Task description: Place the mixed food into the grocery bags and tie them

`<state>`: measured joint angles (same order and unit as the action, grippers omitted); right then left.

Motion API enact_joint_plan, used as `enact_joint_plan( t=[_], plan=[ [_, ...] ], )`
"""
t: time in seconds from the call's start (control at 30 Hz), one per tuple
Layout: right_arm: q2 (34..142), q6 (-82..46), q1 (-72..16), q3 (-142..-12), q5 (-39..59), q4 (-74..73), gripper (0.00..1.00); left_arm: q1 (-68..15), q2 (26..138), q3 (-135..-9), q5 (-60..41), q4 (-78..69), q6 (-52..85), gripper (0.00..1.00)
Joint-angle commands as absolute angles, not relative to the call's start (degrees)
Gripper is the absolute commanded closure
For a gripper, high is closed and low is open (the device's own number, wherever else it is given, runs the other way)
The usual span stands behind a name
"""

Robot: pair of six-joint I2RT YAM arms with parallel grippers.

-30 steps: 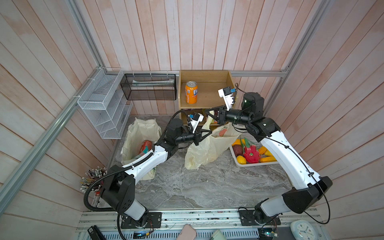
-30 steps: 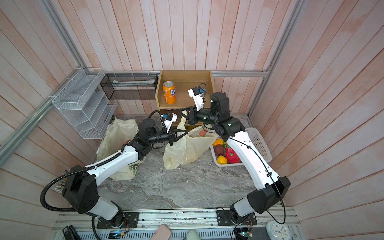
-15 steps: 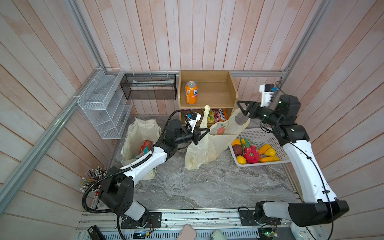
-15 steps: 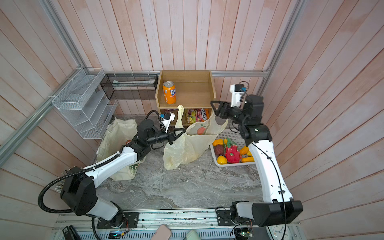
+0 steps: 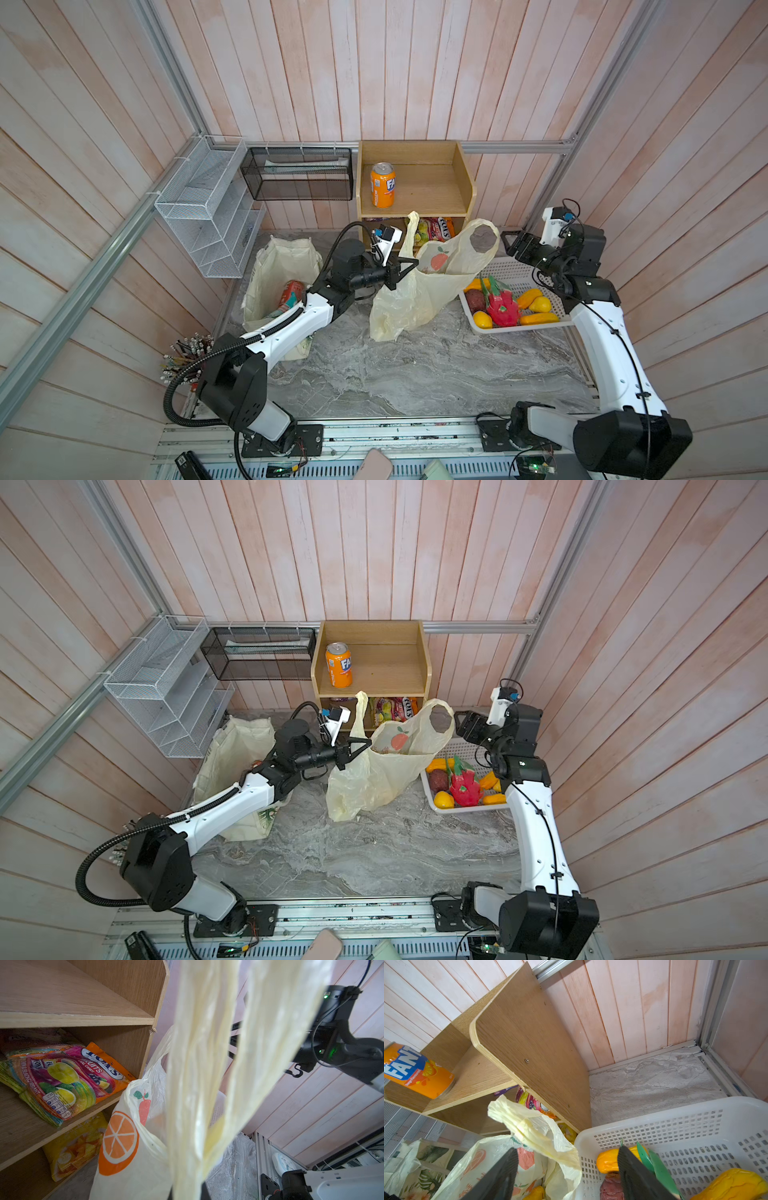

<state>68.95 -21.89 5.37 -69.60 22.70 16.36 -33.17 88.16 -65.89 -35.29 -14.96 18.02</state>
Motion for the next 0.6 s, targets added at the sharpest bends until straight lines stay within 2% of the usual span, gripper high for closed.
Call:
enact_joint_plan(
  t=[0.0,0.27,0.43,0.57],
  plan=[
    [68.9,-21.4,4.6,-68.8,25.1,12.8,0.24,-33.2,86.7,-66.4,-34.8,-14.5,17.1,1.00],
    [68.5,-21.0,-0.6,-67.8,22.4,11.9,0.25,-33.2,86.9,-67.1,-35.1,-13.7,16.5,1.00],
    [72.2,-21.7,-1.5,-70.3,19.0,11.2,0.26,-33.1,86.4,-66.6,-35.5,-13.3,16.0,1.00],
    [76.9,-21.0,-1.5,-75.7,17.8,11.8,0.32,-33.0,85.9,-66.2,-35.6,-13.5,16.0,1.00]
  ],
)
